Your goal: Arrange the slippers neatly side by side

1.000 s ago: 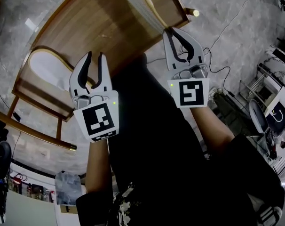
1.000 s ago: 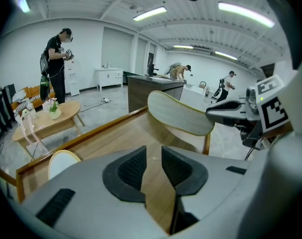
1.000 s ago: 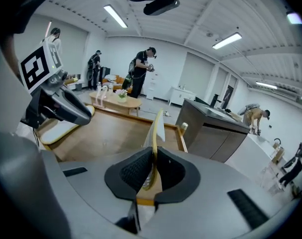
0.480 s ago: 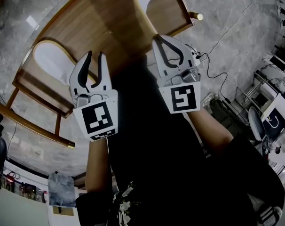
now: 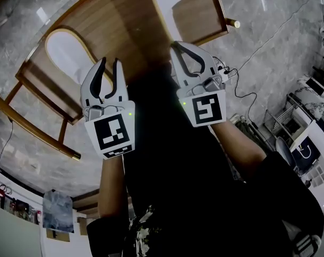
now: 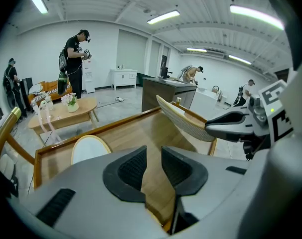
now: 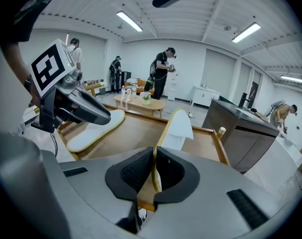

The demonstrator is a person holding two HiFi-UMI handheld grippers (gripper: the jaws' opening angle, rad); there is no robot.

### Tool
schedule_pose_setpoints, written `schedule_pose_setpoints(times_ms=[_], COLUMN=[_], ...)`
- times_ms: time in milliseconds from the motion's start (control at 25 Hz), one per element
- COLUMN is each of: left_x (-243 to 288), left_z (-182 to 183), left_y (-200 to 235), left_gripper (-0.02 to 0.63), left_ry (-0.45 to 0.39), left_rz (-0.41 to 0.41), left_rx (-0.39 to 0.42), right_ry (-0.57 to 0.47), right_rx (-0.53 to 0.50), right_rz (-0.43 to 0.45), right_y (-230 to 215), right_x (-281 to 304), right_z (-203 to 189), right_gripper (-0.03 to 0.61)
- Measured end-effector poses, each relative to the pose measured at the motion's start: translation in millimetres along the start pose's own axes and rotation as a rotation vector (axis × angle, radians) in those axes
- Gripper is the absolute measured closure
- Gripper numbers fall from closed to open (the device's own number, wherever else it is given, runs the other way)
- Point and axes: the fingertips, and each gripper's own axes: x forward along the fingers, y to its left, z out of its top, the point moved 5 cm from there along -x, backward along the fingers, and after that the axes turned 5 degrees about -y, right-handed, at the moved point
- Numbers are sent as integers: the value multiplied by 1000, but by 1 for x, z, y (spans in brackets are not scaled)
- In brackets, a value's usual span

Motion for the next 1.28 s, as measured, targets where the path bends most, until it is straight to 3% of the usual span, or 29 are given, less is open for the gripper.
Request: schedule_pose_setpoints(times_ms=[680, 960, 1280], left_x=[-11, -18, -13], left_z=[-19, -19, -16], left_y=[-8, -9, -19], left_gripper=[528, 528, 528], left_ry=[14, 10, 0], left_rz=[63, 100, 140], left_rx=[-70, -102, -158], right_ry=[-24, -10, -46], right_rx=[83, 65, 47], right_rz=[166, 219, 226], right_y=[28, 21, -11], right_x=[11, 17, 43], right_z=[-18, -20, -6], right_gripper=[559, 558, 486])
